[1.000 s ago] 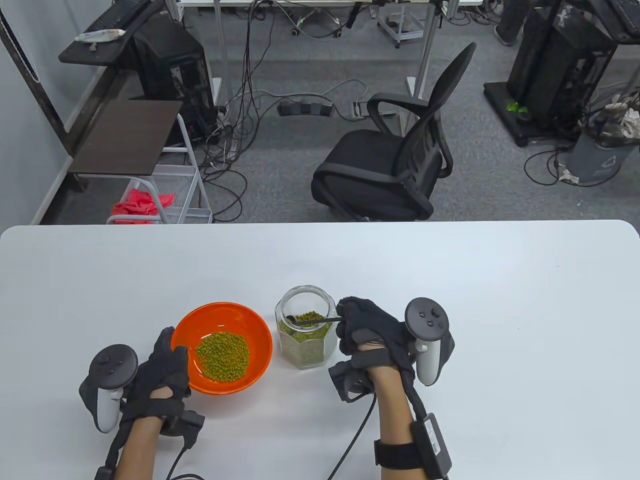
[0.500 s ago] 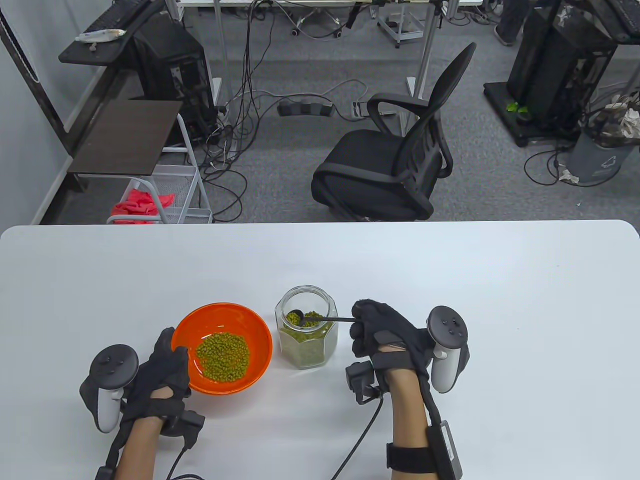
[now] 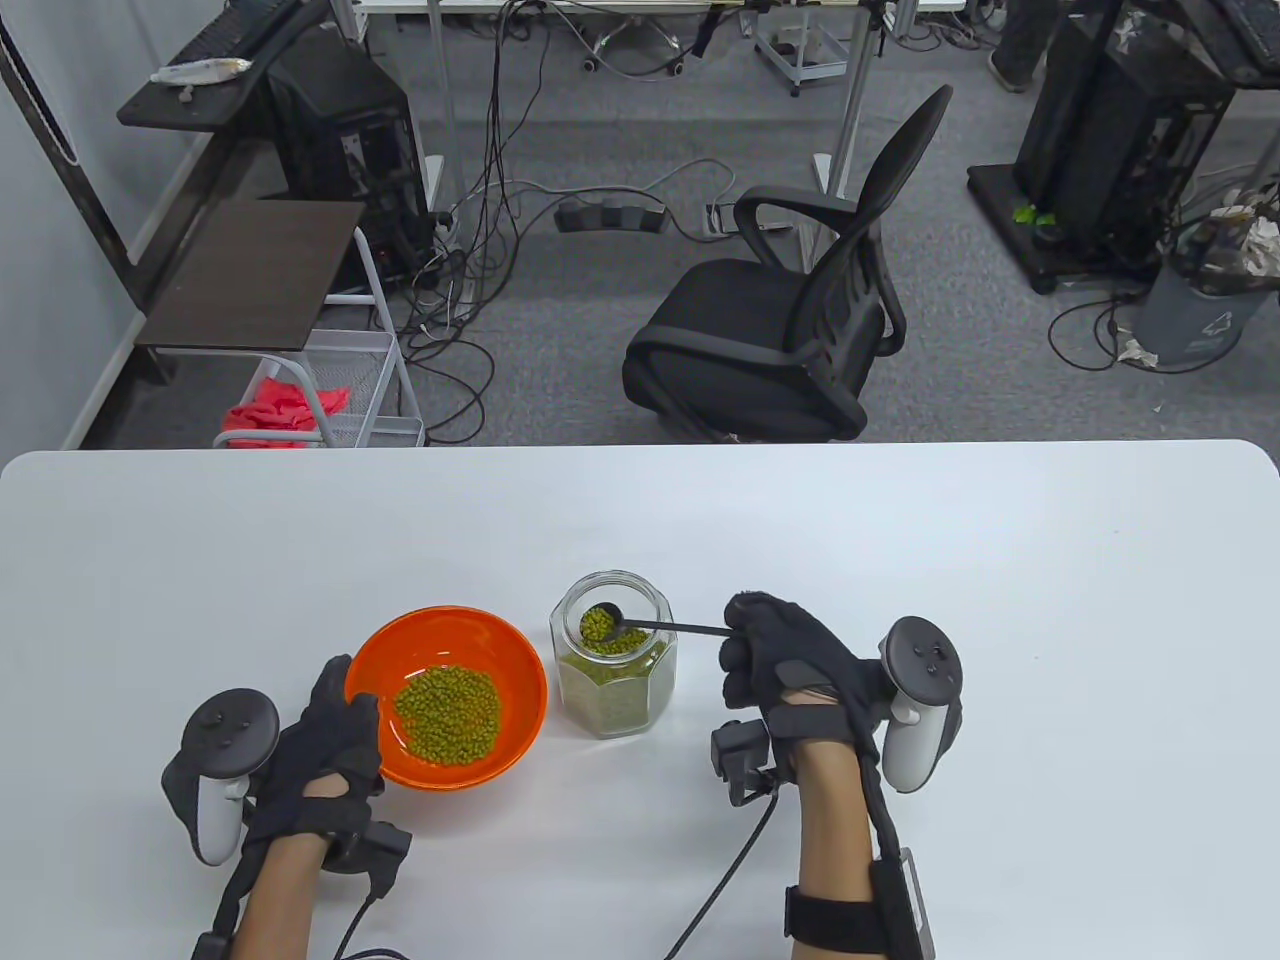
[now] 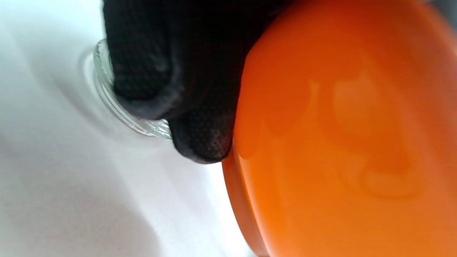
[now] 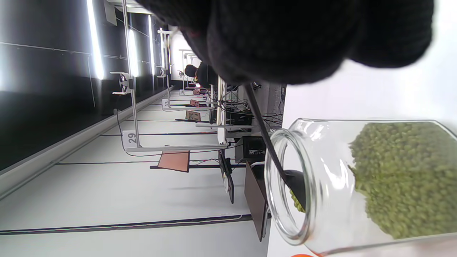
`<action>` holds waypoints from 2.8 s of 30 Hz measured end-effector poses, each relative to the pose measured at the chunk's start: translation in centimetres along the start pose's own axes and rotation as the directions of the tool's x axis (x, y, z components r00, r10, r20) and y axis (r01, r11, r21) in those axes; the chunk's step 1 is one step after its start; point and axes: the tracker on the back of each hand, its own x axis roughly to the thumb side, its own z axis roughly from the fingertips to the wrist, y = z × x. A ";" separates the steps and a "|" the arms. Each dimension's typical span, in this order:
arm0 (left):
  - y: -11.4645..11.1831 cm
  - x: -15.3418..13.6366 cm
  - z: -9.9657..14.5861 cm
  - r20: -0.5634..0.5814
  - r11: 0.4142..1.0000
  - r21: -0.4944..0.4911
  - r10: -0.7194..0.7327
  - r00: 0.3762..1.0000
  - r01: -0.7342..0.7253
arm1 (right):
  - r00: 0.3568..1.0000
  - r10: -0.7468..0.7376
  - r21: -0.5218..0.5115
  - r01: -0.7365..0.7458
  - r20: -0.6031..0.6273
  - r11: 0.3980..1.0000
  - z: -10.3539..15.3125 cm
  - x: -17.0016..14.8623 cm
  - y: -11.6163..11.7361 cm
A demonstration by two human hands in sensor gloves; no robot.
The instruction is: Portion mung beans with measuring scoop (Bowl in hand)
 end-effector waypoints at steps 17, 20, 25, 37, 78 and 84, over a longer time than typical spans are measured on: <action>-0.1 0.0 0.0 0.000 1.000 -0.004 0.004 1.000 -0.004 | 0.995 -0.031 0.043 0.027 0.099 0.999 1.3 2.0 0.7; -0.1 0.1 0.0 0.002 1.000 -0.006 0.007 1.000 -0.007 | 0.994 -0.029 0.073 0.021 0.108 0.997 1.5 2.3 1.4; -0.1 0.1 0.0 0.002 1.000 -0.009 0.009 1.000 -0.009 | 0.993 -0.019 0.126 0.003 0.121 0.992 1.6 2.5 2.7; -0.1 0.0 0.0 0.004 1.000 -0.014 0.015 1.000 -0.015 | 0.989 0.042 0.243 -0.076 0.141 0.967 2.0 1.9 7.5; 0.0 0.0 0.0 0.002 0.999 -0.023 0.037 0.999 -0.037 | 0.859 0.345 0.315 -0.470 0.378 0.825 5.4 2.2 14.9; 0.0 0.0 0.0 0.000 0.999 -0.023 0.038 0.999 -0.038 | 0.842 0.363 0.317 -0.497 0.399 0.808 5.7 2.5 15.0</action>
